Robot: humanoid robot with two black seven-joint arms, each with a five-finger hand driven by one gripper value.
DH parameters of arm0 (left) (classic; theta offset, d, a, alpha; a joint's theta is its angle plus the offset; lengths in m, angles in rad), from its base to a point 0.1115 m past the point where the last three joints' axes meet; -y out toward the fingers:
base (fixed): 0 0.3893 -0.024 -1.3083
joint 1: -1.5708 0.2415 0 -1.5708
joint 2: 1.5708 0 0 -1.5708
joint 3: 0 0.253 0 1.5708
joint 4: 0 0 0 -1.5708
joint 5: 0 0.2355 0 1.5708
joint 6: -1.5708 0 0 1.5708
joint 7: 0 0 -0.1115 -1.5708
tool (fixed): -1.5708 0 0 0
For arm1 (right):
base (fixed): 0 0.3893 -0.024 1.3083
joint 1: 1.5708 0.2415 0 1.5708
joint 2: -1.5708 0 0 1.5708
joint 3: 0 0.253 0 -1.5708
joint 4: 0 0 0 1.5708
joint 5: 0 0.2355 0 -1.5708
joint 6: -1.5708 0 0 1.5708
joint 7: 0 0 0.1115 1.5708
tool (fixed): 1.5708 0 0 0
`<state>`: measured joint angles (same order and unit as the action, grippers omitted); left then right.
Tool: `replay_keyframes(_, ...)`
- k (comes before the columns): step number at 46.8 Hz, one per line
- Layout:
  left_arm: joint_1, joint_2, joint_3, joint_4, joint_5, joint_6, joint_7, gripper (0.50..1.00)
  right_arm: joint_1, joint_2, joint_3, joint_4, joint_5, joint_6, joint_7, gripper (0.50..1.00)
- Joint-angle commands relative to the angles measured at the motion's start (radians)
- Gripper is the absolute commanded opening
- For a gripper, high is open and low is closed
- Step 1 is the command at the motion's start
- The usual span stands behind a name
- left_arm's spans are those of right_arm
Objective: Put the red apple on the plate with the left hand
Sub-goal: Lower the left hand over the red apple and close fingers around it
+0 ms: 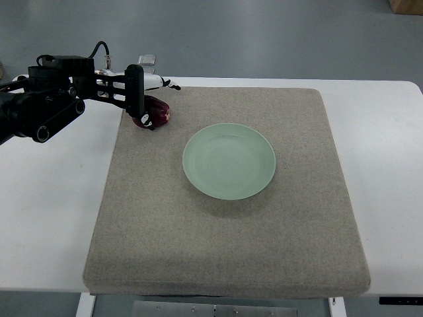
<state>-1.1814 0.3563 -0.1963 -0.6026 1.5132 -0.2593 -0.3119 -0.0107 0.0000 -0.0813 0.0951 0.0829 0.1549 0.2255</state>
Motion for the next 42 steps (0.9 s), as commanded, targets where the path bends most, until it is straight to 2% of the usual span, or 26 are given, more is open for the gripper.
replay_keyframes(1, -0.001, 0.000, 0.000, 0.003, 0.002, -0.003, -0.001, 0.986, 0.000, 0.000, 0.000, 0.000, 0.000, 0.000, 0.000, 0.964)
replay_keyframes(27, -0.001, 0.000, 0.011, 0.007, 0.005, -0.014, -0.003, 0.979, 0.000, 0.000, 0.000, 0.000, 0.000, 0.000, 0.000, 0.964)
replay_keyframes(39, -0.014, 0.000, 0.072, 0.009, 0.002, -0.012, -0.022, 0.975, 0.000, 0.000, 0.000, 0.000, 0.000, 0.000, 0.000, 0.964)
replay_keyframes(42, -0.012, 0.000, 0.072, 0.009, 0.002, -0.011, -0.022, 0.949, 0.000, 0.000, 0.000, 0.000, 0.000, 0.000, 0.000, 0.964)
